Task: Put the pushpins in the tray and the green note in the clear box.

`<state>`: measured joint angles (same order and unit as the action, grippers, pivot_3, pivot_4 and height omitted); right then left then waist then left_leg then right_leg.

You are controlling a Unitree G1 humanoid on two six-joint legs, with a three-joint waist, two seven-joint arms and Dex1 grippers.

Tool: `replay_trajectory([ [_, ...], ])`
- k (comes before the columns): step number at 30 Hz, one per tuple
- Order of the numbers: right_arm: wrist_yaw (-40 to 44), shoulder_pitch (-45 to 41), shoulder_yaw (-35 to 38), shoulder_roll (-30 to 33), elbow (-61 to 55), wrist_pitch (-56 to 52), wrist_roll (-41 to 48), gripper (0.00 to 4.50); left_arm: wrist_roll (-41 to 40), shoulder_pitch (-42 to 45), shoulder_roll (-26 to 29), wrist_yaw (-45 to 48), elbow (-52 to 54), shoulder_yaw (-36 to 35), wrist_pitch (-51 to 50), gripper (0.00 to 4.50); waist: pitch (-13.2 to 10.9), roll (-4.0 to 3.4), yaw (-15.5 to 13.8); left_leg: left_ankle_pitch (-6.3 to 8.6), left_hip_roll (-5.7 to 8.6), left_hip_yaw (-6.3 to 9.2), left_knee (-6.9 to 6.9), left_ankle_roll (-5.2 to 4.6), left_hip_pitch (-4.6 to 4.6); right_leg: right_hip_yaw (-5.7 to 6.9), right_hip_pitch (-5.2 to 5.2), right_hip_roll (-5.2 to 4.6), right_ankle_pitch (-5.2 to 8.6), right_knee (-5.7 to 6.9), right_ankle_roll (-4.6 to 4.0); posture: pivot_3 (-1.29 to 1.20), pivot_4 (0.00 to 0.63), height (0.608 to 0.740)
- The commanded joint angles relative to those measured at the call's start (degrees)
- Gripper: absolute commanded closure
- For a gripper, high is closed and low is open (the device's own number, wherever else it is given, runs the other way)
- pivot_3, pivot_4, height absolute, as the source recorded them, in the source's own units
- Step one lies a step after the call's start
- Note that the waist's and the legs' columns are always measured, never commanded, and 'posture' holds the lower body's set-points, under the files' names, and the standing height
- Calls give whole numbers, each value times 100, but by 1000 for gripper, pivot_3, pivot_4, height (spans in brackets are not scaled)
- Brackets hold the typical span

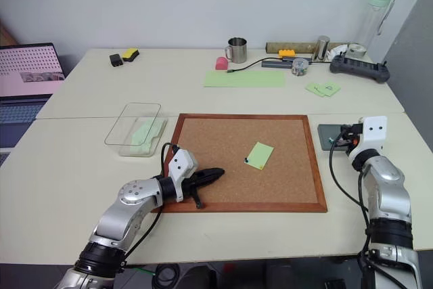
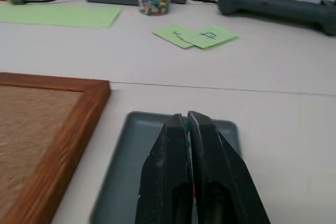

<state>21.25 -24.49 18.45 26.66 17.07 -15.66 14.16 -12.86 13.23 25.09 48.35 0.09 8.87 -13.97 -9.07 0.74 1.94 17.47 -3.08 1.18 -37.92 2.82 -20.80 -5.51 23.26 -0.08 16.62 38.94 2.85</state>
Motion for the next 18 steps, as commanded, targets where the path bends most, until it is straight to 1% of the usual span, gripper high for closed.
replay_trajectory([
  [1, 26, -393, 223, 83, 432, -5, 232, 3705, 160, -5, 48, 31, -260, 119, -29, 4500, 0, 0, -3, 0, 0, 1, 0, 0, 0, 0, -1, 0, 0, 0, 0, 0, 150, 740],
  [7, 113, -587, 178, 188, 795, 206, 182, 2399, 132, -93, 110, -5, -173, 57, -35, 4500, 0, 0, -8, 0, 6, 6, 0, 0, -2, 3, -1, -7, 0, -1, 0, 0, 150, 740],
  [8, 139, -596, 175, 206, 822, 227, 184, 2285, 131, -116, 116, -11, -156, 50, -36, 4500, 0, 0, -4, 0, 6, 6, 0, 0, -2, 3, -1, -7, 0, -1, 0, 0, 150, 740],
  [14, 348, -489, 123, 309, 604, 294, 210, 2285, 128, -192, 112, -79, -97, 49, -38, 4500, 0, -1, 1, 0, 9, 14, 1, 0, -1, 1, -1, -7, 0, -1, 0, 0, 150, 740],
  [16, 662, -314, -11, 322, 230, 259, 290, 2285, 130, -192, 105, -86, -97, 49, -37, 4500, 0, -1, 0, 0, 10, 14, 1, -1, -1, 0, -1, -7, 0, -1, 0, 0, 150, 740],
  [18, 1157, -18, -229, 315, -404, 16, 506, 2285, 130, -201, 105, -87, -95, 47, -33, 4500, 1, -1, -2, 0, 12, 19, 2, -1, -1, 1, -1, -6, 0, -2, 0, 0, 150, 740],
])
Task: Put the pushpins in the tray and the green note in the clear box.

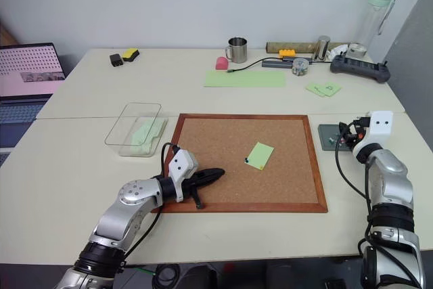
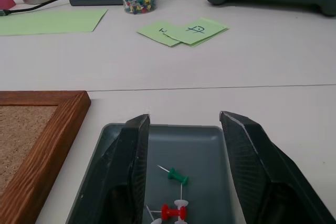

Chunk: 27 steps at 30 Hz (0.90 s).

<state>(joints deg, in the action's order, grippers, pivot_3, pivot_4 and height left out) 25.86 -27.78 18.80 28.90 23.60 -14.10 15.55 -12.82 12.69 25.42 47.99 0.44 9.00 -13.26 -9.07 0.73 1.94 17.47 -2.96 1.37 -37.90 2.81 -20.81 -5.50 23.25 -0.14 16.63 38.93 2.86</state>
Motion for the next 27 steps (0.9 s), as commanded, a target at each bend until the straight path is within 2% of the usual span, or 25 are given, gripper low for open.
replay_trajectory([
  [1, 928, 503, -419, 112, -1403, -295, 450, 2285, 122, -155, 74, -47, -125, 33, -103, 4500, 1, -1, -2, 0, 0, 3, 1, 0, 0, 1, 0, 0, 0, 0, 0, 0, 150, 740],
  [5, 1457, 1105, -923, 123, -2609, -706, 727, 2285, 114, -139, 78, -24, -147, 29, -114, 4500, 0, -1, 1, 0, 6, 15, 1, -1, 0, 0, -1, 0, 0, 1, 0, 0, 150, 740],
  [7, 1725, 1479, -1422, 145, -3258, -710, 648, 2285, 114, -135, 87, -5, -160, 33, -111, 4500, 0, -1, 1, 1, 10, 19, 1, -1, 0, 0, -1, -2, 1, 0, 1, 0, 150, 740],
  [11, 1909, 1800, -2181, 80, -3703, -549, 348, 2285, 131, -114, 96, 14, -190, 40, -99, 4500, 0, 1, 2, 1, 16, 37, 1, -2, 0, 2, -1, 1, 1, -1, 2, 0, 150, 740],
  [17, 1888, 1629, -2817, -339, -3375, -276, 23, 2285, 136, -48, 99, 40, -213, 57, -107, 4500, -1, 2, -4, 1, 19, 41, -1, -2, 0, 4, -1, 0, 1, -1, 2, 0, 150, 740],
  [27, 1754, 1395, -2874, -710, -2431, 209, -259, 2285, 149, -57, 204, 69, -189, 15, -82, 4500, 1, 6, 0, 1, 20, 47, -1, -1, 1, 5, -1, 0, 1, 0, 2, 0, 150, 740],
])
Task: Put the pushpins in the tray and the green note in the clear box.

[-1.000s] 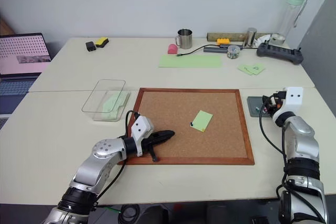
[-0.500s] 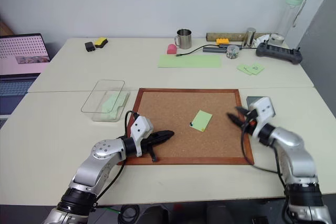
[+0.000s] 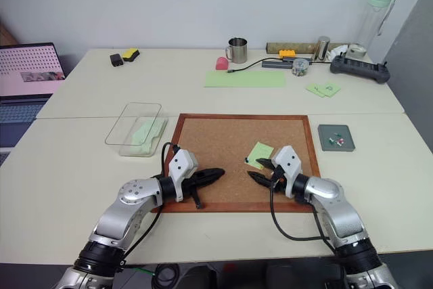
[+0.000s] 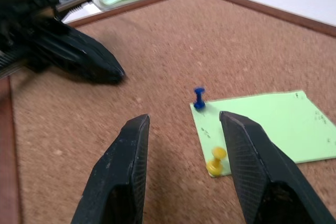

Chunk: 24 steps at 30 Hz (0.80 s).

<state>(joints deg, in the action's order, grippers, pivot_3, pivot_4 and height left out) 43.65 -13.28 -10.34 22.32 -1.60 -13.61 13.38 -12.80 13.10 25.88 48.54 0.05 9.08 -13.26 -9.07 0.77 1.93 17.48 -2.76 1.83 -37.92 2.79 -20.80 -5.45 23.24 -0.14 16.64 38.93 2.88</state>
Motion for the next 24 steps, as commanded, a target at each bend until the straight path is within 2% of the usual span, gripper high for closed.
replay_trajectory([
  [1, -30, -65, 62, -78, 109, 177, -37, 2285, 144, -98, 165, 14, -146, 4, -82, 4500, 1, 2, 2, 0, 0, 2, 0, 0, 1, -1, 0, 1, 0, 0, 0, 0, 150, 740],
  [10, -26, -128, 100, -169, 214, 219, -40, 2285, 146, -84, 172, 0, -123, 23, -71, 4500, 2, 4, 7, 0, 0, 6, 0, 0, 1, 0, -1, 2, 0, 1, 0, 0, 150, 740],
  [11, -31, -132, 106, -176, 218, 219, -37, 2658, 146, -84, 171, 0, -122, 24, -70, 4500, 2, 4, 7, 0, 0, 6, 0, 0, 1, 0, -1, 2, 0, 1, 0, 0, 150, 740],
  [12, -35, -135, 110, -180, 219, 217, -36, 2723, 145, -83, 170, 0, -122, 23, -69, 4500, 2, 4, 7, 0, 0, 6, 0, 0, 1, 0, 0, 2, 0, 1, 0, 0, 150, 740],
  [19, -35, -170, 198, -150, 228, 200, -5, 4208, 148, -58, 139, -24, -116, 40, -89, 4500, 2, 4, 7, 0, 0, 6, 0, 0, 1, 0, 0, 1, 0, 1, 0, 0, 150, 740],
  [21, -32, -172, 229, -137, 205, 192, 2, 4492, 151, -56, 127, -36, -115, 46, -92, 4500, 2, 4, 7, 0, 0, 7, 0, 0, 1, 1, 0, 1, 0, 1, 0, 0, 150, 740],
  [24, -18, -173, 242, -102, 151, 208, -14, 4492, 156, -68, 112, -47, -116, 62, -88, 4500, 2, 4, 6, 0, 0, 7, 0, 0, 0, 0, 0, 1, 0, 1, 0, 0, 150, 740],
])
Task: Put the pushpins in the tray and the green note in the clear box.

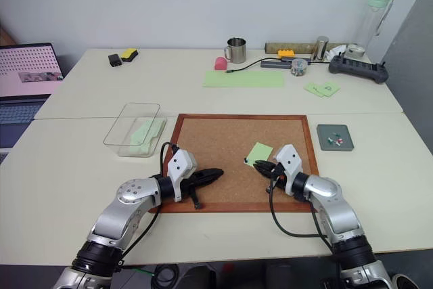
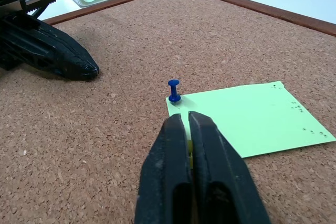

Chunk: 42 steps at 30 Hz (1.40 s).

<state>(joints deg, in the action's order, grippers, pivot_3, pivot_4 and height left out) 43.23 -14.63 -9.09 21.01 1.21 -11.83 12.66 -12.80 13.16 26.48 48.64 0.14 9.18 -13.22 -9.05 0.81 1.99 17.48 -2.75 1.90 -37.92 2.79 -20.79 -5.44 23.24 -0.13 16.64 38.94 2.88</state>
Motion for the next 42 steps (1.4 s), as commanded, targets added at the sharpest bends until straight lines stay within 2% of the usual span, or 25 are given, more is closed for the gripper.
replay_trajectory([
  [1, 30, -37, 122, 46, -182, 26, 60, 4492, 157, -79, 49, -60, -120, 60, -94, 4500, 0, 0, -2, 0, 0, 0, 0, 0, 0, 0, 0, 0, 0, 0, 0, 0, 150, 740],
  [11, -133, 30, 497, -40, -1449, -689, 826, 4492, 151, -124, 84, -18, -157, 71, -49, 4500, -3, -1, -10, 0, 1, 8, 0, 0, -4, 4, 1, -1, 0, -1, 0, 0, 150, 740],
  [20, -620, -6, 985, -42, -1521, -876, 926, 4492, 162, -71, 83, 17, -212, 91, -13, 4500, -2, 0, -8, 0, 6, 22, 0, 0, -5, 8, 0, -1, 0, -1, 0, 0, 150, 740],
  [26, -1851, -554, 1996, 391, -202, -613, 296, 4492, 170, -94, 91, 36, -217, 101, 11, 4500, -2, 0, -10, 0, 8, 22, 0, 0, -3, 6, -1, -1, 0, -1, 0, 0, 150, 740],
  [31, -2316, -1110, 2439, 862, 1134, -514, 18, 4492, 188, -66, 63, 44, -231, 136, 21, 4500, -2, -2, -9, 0, 12, 18, 3, 0, -2, 1, -1, -4, 0, -3, 0, 0, 150, 740],
  [38, -2146, -1675, 2519, 920, 2368, -479, 152, 4492, 197, -54, 72, 40, -228, 121, 33, 4500, -1, -3, -2, 0, 12, 13, 2, 0, -1, -6, -1, -3, 0, 0, 0, 0, 150, 740],
  [40, -2049, -1781, 2483, 899, 2590, -449, 171, 4060, 215, -69, 84, 24, -220, 117, 41, 4500, -1, -4, -2, 0, 12, 13, 2, 0, -1, -5, -1, -4, 0, 0, 0, 0, 150, 740],
  [42, -1992, -1878, 2491, 871, 2767, -395, 188, 3888, 215, -90, 97, 12, -202, 108, 38, 4500, -1, -4, -1, 0, 11, 14, 1, 0, -2, -4, -1, -3, 0, 0, 0, 0, 150, 740],
])
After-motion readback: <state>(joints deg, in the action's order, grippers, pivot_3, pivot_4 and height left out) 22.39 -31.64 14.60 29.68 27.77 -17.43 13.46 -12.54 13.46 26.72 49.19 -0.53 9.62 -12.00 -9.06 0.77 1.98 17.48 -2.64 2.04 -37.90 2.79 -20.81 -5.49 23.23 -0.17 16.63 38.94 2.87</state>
